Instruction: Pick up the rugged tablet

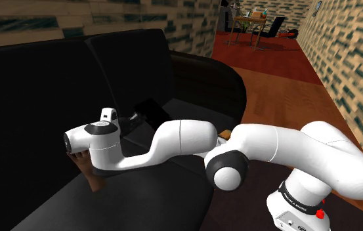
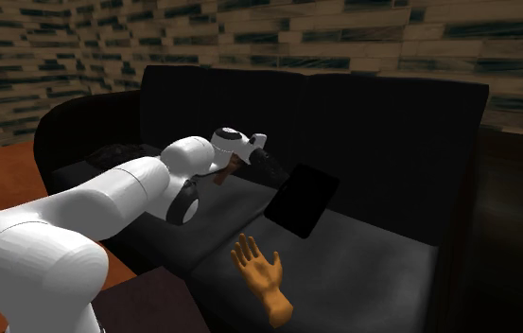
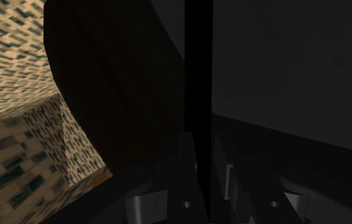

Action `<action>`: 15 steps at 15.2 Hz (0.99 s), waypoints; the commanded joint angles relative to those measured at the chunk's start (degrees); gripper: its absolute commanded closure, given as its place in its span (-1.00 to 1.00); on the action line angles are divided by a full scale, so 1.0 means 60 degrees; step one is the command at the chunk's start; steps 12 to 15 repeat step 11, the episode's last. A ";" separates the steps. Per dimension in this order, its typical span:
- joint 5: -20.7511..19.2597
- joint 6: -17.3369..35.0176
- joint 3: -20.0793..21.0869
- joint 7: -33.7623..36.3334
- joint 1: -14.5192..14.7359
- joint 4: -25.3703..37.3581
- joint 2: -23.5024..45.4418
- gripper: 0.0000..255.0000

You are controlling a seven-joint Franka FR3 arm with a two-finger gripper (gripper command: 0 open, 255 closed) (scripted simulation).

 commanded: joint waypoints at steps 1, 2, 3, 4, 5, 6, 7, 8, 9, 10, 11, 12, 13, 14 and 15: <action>-0.0016 -0.0054 -0.0015 -0.0105 -0.0023 -0.0108 -0.0200 1.00; -0.0038 -0.0077 -0.0036 -0.0209 0.0002 -0.0021 -0.0215 1.00; -0.0058 -0.0099 -0.0057 -0.0308 0.0023 0.0055 -0.0237 1.00; -0.0078 -0.0122 -0.0076 -0.0402 0.0043 0.0121 -0.0264 1.00; -0.0098 -0.0145 -0.0095 -0.0494 0.0060 0.0178 -0.0296 1.00; -0.0116 -0.0167 -0.0113 -0.0581 0.0075 0.0225 -0.0333 1.00; -0.0133 -0.0189 -0.0131 -0.0664 0.0088 0.0265 -0.0375 1.00; -0.0150 -0.0212 -0.0148 -0.0745 0.0099 0.0297 -0.0421 1.00; -0.0168 -0.0234 -0.0166 -0.0829 0.0112 0.0337 -0.0462 1.00; -0.0170 -0.0237 -0.0169 -0.0839 0.0112 0.0336 -0.0472 1.00; -0.0169 -0.0237 -0.0168 -0.0835 0.0111 0.0328 -0.0476 1.00; -0.0169 -0.0237 -0.0168 -0.0835 0.0111 0.0328 -0.0476 1.00; -0.0169 -0.0237 -0.0168 -0.0835 0.0111 0.0328 -0.0476 1.00; -0.0169 -0.0237 -0.0168 -0.0835 0.0111 0.0328 -0.0476 1.00; -0.0169 -0.0237 -0.0168 -0.0835 0.0111 0.0328 -0.0476 1.00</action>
